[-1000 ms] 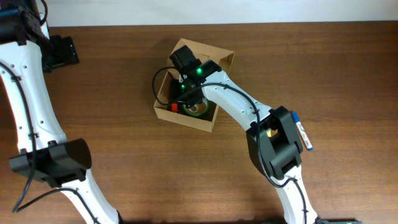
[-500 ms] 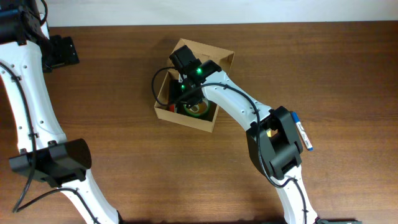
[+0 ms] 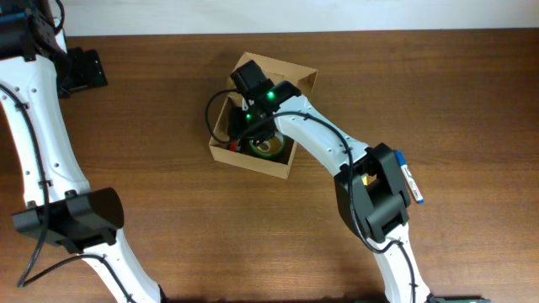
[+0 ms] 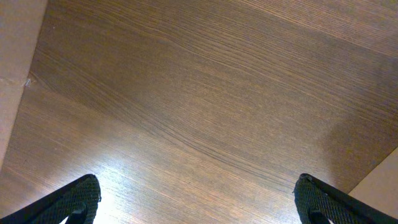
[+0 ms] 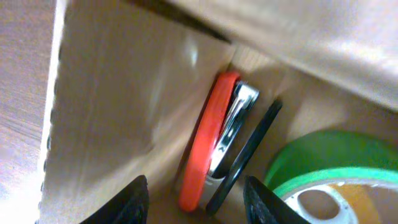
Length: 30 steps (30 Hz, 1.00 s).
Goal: Pack container
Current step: 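Lower the stapler into the box beside the tapes and release, then lift the right gripper out of the box toward the highlighter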
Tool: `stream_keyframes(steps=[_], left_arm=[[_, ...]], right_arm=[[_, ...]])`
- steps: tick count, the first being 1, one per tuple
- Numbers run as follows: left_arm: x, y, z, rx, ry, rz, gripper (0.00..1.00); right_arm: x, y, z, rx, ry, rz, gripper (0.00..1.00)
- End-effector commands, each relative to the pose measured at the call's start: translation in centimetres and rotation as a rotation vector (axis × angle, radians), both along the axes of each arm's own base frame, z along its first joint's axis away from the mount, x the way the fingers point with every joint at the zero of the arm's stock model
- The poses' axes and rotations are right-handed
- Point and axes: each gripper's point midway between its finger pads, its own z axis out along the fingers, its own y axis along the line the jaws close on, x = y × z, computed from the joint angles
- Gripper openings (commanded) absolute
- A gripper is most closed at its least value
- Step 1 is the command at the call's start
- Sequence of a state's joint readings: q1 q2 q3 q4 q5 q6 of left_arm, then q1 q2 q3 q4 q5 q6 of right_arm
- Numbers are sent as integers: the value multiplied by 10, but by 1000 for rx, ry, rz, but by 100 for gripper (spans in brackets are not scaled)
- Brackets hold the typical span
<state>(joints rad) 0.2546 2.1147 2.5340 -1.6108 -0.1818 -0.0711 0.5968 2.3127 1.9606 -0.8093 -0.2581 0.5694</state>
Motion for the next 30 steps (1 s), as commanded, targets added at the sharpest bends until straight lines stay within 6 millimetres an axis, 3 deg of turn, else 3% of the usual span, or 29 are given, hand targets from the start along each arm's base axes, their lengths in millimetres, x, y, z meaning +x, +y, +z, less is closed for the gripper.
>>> stream_keyframes(steps=[1, 8, 18, 23, 26, 30], left_arm=[[-2, -1, 11, 2, -31, -9, 99], [-2, -1, 11, 2, -31, -9, 99], [-2, -1, 11, 2, -31, -9, 99], [-2, -1, 11, 2, -31, -8, 99], [-2, -1, 11, 2, -31, -9, 99], [-2, -1, 11, 2, -31, -9, 99]], right_arm=[[19, -7, 32, -9, -114, 23, 49], [32, -22, 79, -61, -233, 56, 38], [26, -64, 149, -248, -391, 126, 37], [12, -105, 202, -360, -484, 96, 37], [2, -139, 231, -414, -513, 41, 37], [-16, -194, 241, -466, -438, -23, 38]])
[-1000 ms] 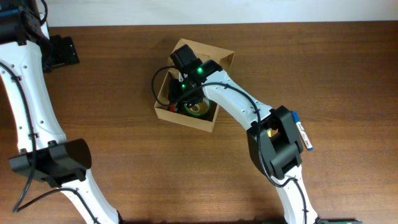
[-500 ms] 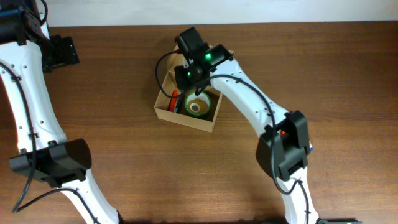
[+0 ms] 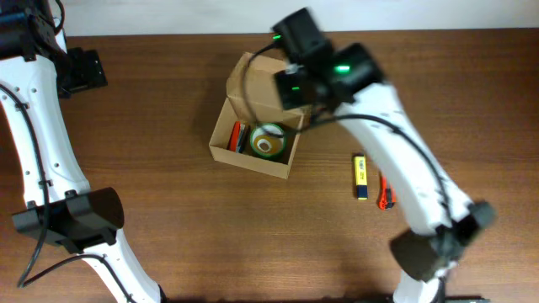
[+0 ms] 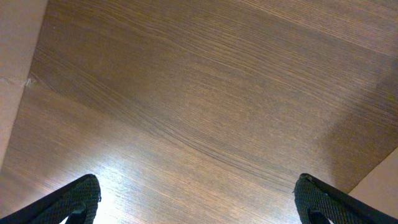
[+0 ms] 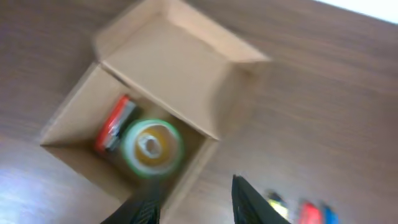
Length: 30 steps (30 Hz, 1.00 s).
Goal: Pack container
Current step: 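Lift the right gripper out of the box toward the highlighter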
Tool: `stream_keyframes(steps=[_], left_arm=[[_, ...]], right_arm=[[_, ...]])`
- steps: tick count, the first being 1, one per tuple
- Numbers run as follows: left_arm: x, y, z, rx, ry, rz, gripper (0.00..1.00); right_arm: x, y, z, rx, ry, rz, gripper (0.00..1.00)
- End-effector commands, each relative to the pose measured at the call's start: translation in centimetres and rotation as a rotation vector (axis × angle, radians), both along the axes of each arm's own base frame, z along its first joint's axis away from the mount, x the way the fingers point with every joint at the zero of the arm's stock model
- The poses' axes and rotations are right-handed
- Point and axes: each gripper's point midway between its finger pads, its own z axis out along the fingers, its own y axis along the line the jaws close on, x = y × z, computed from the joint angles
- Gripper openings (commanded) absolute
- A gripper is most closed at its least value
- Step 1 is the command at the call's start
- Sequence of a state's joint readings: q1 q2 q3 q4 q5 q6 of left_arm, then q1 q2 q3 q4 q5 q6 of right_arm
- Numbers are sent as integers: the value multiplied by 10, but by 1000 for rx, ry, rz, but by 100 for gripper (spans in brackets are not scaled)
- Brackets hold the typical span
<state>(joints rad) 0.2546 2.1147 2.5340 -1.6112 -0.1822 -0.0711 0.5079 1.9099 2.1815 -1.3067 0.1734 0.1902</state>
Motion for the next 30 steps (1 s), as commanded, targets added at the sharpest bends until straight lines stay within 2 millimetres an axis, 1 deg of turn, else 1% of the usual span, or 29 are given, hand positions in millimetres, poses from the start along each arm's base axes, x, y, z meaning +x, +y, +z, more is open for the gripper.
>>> stream_keyframes(steps=[1, 2, 3, 6, 10, 12, 15, 18, 20, 23, 26, 30], left_arm=[[-2, -1, 11, 2, -32, -9, 99], [-2, -1, 11, 2, -32, -9, 99], [-2, -1, 11, 2, -32, -9, 99], [-2, -1, 11, 2, -32, -9, 99], [-2, -1, 11, 2, -32, -9, 99], [-2, -1, 11, 2, -32, -9, 99], [-2, -1, 11, 2, -32, -9, 99], [-2, -1, 11, 2, -32, -9, 99], [-2, -1, 11, 2, -32, -9, 99], [-2, -1, 11, 2, -32, -9, 99], [-2, -1, 11, 2, -32, -9, 99], [-2, -1, 11, 2, -32, -9, 99]], right_arm=[[-4, -60, 23, -62, -22, -113, 38], [-7, -76, 20, -76, 6, -143, 38], [-12, -95, 16, -90, 45, -188, 42], [-21, -132, 6, -104, 125, -280, 42], [-29, -156, -5, -92, 180, -332, 43], [-34, -163, -11, -91, 187, -350, 44], [-43, -168, -26, -76, 189, -359, 45], [-55, -166, -49, -53, 192, -350, 48], [-63, -164, -68, -39, 212, -341, 49], [-77, -160, -103, -30, 287, -328, 50], [-87, -156, -137, -16, 344, -322, 50], [-94, -149, -171, 28, 376, -327, 51]])
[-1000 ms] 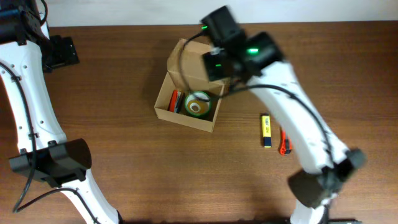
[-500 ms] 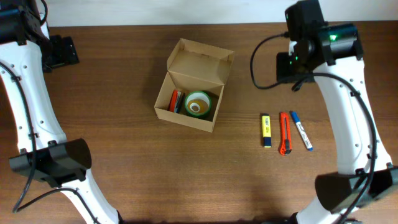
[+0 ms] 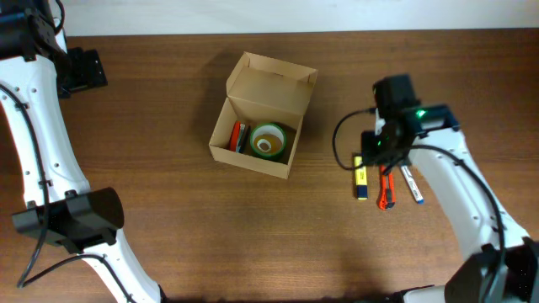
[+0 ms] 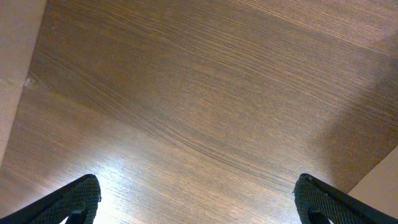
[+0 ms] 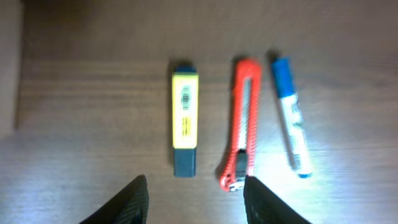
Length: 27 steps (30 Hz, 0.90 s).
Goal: Pack container
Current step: 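Lift the right gripper out of the box toward the highlighter, then lower the right gripper onto the yellow highlighter and grasp it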
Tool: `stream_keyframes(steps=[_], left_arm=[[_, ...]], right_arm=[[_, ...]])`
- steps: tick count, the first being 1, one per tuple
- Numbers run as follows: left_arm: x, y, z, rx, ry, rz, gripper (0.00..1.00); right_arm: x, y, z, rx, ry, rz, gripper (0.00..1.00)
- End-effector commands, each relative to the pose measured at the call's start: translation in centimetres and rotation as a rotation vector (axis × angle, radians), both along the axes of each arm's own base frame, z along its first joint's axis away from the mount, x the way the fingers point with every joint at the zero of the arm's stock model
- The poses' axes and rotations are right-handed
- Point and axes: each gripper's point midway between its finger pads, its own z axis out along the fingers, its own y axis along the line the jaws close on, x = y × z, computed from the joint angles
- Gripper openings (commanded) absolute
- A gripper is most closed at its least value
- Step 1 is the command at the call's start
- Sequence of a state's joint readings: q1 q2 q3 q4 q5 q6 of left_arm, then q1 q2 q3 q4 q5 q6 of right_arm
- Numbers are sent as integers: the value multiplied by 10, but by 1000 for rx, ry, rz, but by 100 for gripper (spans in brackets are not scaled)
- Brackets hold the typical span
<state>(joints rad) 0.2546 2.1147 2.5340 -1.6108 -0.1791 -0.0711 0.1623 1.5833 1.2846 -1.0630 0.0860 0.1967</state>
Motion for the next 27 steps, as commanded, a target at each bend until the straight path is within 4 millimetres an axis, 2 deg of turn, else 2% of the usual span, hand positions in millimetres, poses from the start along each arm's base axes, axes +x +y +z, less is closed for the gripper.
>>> stream_keyframes(steps=[1, 9, 23, 27], left_arm=[[-2, 0, 11, 5, -31, -8, 99], [-2, 0, 11, 5, -31, -8, 99], [-2, 0, 11, 5, -31, -8, 99], [-2, 0, 11, 5, -31, -7, 99]], right_arm=[[-11, 8, -23, 66, 38, -19, 52], [-26, 9, -63, 69, 132, -22, 56], [-18, 11, -115, 62, 220, -24, 59], [-17, 11, -124, 59, 234, -26, 58]])
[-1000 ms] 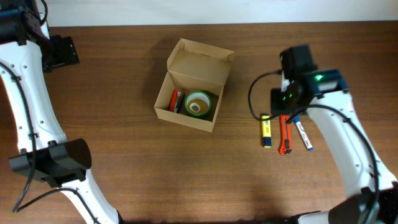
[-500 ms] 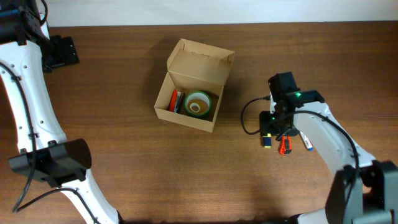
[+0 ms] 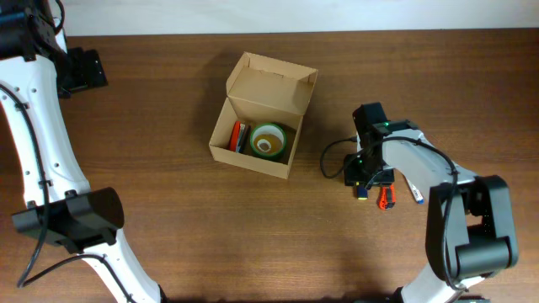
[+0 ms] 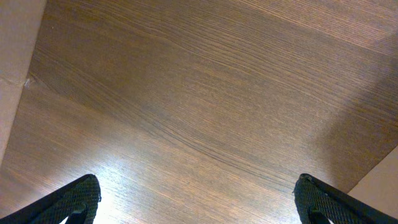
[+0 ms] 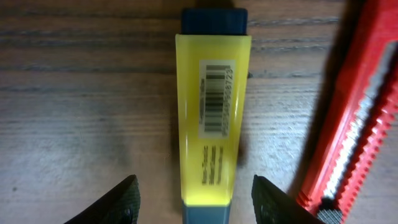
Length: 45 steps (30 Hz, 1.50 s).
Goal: Pack container
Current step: 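Lower the right gripper onto the yellow highlighter and grasp it, then lift the yellow highlighter and carry it left over the box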
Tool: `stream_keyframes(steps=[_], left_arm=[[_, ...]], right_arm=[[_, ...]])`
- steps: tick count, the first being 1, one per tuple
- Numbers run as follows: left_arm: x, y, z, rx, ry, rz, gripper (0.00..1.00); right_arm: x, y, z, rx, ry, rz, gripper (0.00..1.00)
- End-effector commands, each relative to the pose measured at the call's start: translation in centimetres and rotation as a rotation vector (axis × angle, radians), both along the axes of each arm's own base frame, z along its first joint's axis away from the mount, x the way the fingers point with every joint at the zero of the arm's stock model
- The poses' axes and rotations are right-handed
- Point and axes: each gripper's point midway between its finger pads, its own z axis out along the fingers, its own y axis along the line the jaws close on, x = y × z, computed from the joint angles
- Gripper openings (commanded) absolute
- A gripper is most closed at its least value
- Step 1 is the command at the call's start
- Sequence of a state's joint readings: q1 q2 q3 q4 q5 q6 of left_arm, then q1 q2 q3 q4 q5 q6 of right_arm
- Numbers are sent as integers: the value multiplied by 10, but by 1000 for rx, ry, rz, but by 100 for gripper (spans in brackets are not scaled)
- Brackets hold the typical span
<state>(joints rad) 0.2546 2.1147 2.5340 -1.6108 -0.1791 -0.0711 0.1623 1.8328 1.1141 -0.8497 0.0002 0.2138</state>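
The open cardboard box (image 3: 263, 117) stands mid-table, holding a green tape roll (image 3: 268, 140) and a red-and-black item (image 3: 238, 136) against its left wall. A yellow highlighter (image 5: 212, 116) with blue ends lies flat on the wood, and my right gripper (image 5: 194, 200) is open low over it, one finger on each side, not touching. In the overhead view that gripper (image 3: 363, 178) covers most of the highlighter. A red utility knife (image 5: 353, 134) lies just right of it. My left gripper (image 4: 196, 200) is open over bare table at far left.
A blue-and-white marker (image 3: 415, 192) lies right of the knife. The box lid (image 3: 271, 82) stands open toward the back. The left arm (image 3: 38, 126) runs along the table's left edge.
My right gripper has dropped close to the table and now straddles the yellow highlighter, which fills its view. The knife and marker have not moved. The left arm is unchanged.
My right gripper was first down inside the box beside the tape roll and the red item. It then stood above the box, then over the three pens at right. Now it sits open around the highlighter. The left arm stayed still throughout.
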Motion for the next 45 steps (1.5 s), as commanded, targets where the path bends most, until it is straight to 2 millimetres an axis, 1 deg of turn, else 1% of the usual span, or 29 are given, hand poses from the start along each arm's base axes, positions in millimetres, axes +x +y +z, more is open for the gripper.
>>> stream_keyframes(steps=[1, 3, 5, 7, 10, 12, 18, 21, 22, 26, 28, 33, 37, 40, 42, 44, 45], left_arm=[[-2, 0, 11, 5, -31, -8, 99], [-2, 0, 11, 5, -31, -8, 99], [-2, 0, 11, 5, -31, -8, 99], [-2, 0, 11, 5, -31, -7, 99], [-2, 0, 11, 5, -31, -8, 99], [-2, 0, 11, 5, -31, -8, 99], [-2, 0, 11, 5, -31, -8, 99], [-2, 0, 11, 5, -31, -8, 99], [-2, 0, 11, 5, -31, -8, 99], [-2, 0, 11, 5, -31, -8, 99], [-2, 0, 11, 5, -31, -8, 99], [-2, 0, 11, 5, -31, -8, 99], [-2, 0, 11, 5, -31, -7, 99], [-2, 0, 11, 5, -31, -8, 99], [-2, 0, 11, 5, -31, -8, 99], [-2, 0, 11, 5, -31, -8, 99], [-2, 0, 11, 5, -31, -8, 99]], right_arm=[[-1, -1, -8, 5, 17, -18, 58], [0, -2, -11, -2, 16, -18, 56], [1, -3, -13, -6, 14, -18, 49], [3, -3, -14, -9, 9, -18, 36], [5, -3, -14, -8, 0, -18, 13], [6, -2, -14, -7, -4, -18, 4], [10, -2, -12, -4, -15, -19, 4], [15, 2, -3, 16, -27, -36, 4], [19, 5, 3, 28, -40, -36, 4], [42, 13, 36, 67, -117, -34, 4], [55, 15, 59, 75, -160, -33, 4], [87, 20, 125, 95, -270, -29, 4], [112, 25, 185, 123, -396, -24, 4], [126, 29, 227, 149, -493, -19, 4], [133, 34, 250, 178, -551, -10, 4], [138, 42, 268, 200, -597, 4, 4], [140, 45, 273, 206, -613, 8, 4]])
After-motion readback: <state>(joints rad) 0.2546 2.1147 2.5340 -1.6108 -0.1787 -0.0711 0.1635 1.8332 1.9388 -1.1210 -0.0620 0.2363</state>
